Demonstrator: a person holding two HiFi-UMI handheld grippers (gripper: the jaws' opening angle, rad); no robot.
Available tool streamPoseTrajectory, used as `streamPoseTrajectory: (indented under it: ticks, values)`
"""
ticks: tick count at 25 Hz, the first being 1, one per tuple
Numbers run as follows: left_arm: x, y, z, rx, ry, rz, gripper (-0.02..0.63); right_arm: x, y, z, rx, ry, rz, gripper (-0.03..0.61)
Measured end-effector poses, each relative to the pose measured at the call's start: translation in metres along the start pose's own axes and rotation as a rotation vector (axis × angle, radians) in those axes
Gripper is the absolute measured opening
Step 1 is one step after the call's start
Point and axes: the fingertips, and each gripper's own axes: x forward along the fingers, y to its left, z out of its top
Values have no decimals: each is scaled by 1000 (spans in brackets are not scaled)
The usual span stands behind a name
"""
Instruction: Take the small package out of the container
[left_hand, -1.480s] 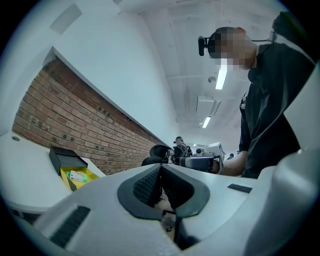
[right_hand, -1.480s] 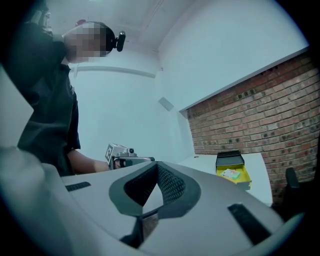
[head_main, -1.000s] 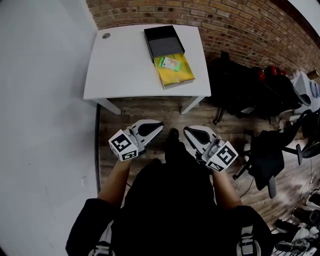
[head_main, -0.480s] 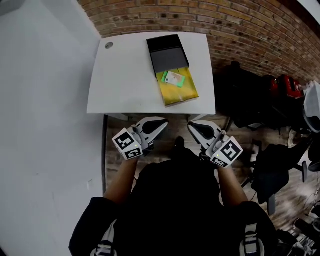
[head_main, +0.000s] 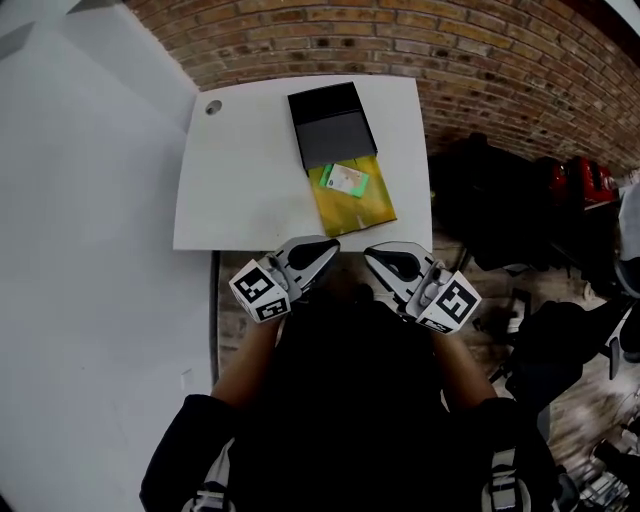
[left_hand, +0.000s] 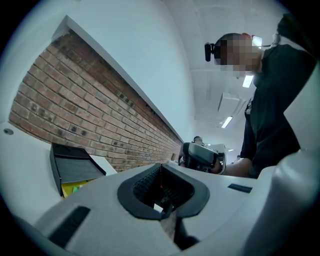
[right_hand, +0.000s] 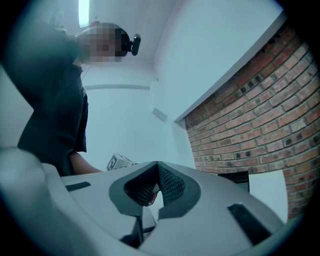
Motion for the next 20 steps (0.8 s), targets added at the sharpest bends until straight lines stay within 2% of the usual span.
streamPoseTrajectory:
  ticks: [4, 7, 11, 12, 14, 17, 20]
  values:
    - [-2, 31, 11, 17, -29, 7, 17, 15, -19, -4, -5, 14, -10, 2]
    - [-2, 66, 9, 11, -6, 2, 17, 28, -41, -12, 0, 51, -56, 2]
    - [-2, 112, -10, 137, 158, -23, 17, 54, -70, -24, 9, 93, -129, 2]
    - [-2, 121, -13, 144, 180, -36, 17, 62, -78, -28, 12, 105, -143, 2]
    - [-2, 138, -11, 126, 182, -62, 17, 77, -92, -36, 13, 136, -163, 8]
    - [-1, 159, -10, 98, 181, -89, 17, 96, -113, -52, -10, 223, -179, 74]
    - [-1, 177, -20, 71, 195, -118, 17, 113, -130, -67, -27, 290, -190, 94]
